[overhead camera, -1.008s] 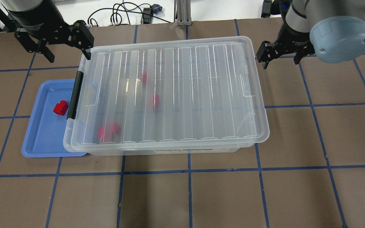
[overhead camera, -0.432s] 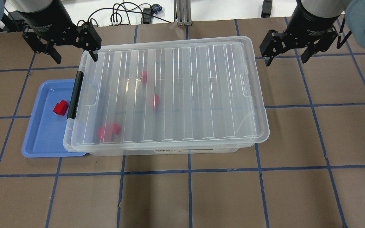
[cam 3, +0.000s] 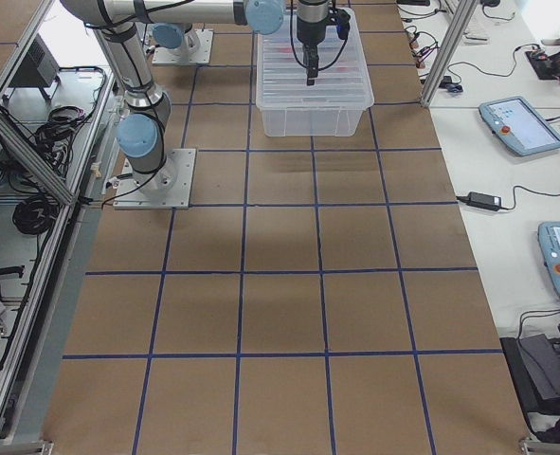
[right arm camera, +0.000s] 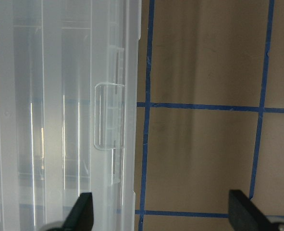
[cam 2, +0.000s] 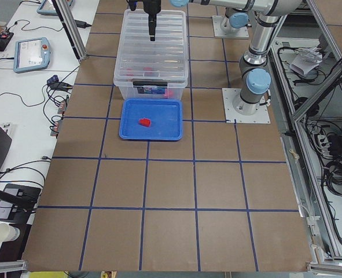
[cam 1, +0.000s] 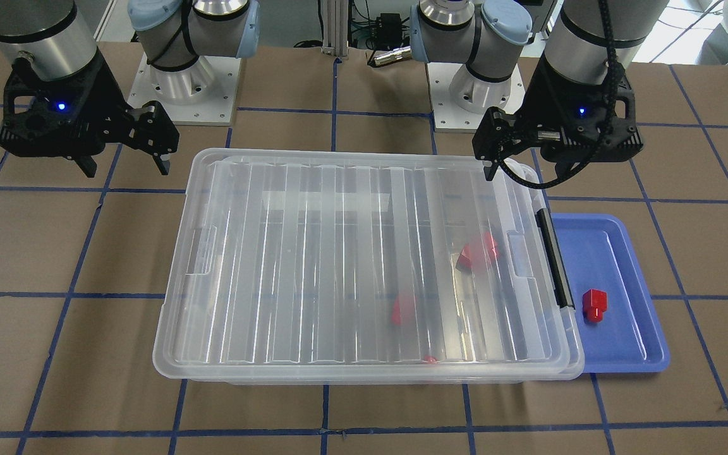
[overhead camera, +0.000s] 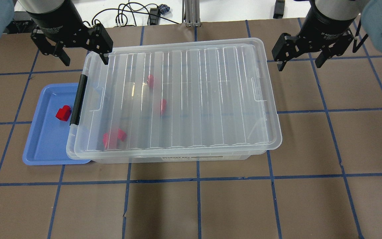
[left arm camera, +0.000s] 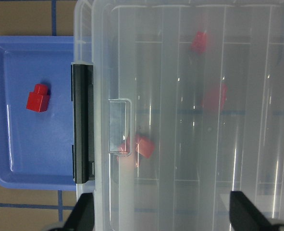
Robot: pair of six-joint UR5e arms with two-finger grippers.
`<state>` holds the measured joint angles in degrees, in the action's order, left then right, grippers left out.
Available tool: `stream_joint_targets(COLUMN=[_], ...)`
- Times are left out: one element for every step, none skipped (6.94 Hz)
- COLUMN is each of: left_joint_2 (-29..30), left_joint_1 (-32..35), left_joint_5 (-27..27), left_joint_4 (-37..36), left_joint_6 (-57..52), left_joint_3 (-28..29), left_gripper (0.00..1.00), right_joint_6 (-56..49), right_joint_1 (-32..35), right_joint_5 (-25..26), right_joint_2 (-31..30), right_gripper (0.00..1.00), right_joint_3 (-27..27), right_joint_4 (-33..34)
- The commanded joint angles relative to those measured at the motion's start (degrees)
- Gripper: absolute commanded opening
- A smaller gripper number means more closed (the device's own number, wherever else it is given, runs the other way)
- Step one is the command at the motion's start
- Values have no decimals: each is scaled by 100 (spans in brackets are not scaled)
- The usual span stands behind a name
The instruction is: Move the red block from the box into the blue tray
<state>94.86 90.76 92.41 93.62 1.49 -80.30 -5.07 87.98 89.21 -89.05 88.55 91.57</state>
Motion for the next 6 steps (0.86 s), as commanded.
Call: stream_joint_targets(left_joint_2=[-3, 23, -72, -73, -108, -56], left_joint_1=[3, 3, 12, -58, -76, -120], left_joint_5=[-12, -29, 14, 6, -3, -12], left_joint_4=[-1, -1, 7, 8, 77, 52], left_joint_6=[0, 0, -26, -70, -79, -157], left_joint_3=[-12, 66, -55, 22, -64, 22], left_gripper=[100, 100, 100, 100, 100, 100], right_joint_6=[-2, -2, -11, -11, -11, -2], right_joint_1=[0, 0, -9, 0, -9, -9], right_joint_5=[26, 9, -61, -62, -53, -53], right_joint_2=[2, -24, -7, 28, 29, 29], right_gripper=[100, 100, 100, 100, 100, 100], right_joint_3=[-4, 5, 14, -4, 13, 14], right_joint_4=[-8, -17, 18, 53, 45, 45])
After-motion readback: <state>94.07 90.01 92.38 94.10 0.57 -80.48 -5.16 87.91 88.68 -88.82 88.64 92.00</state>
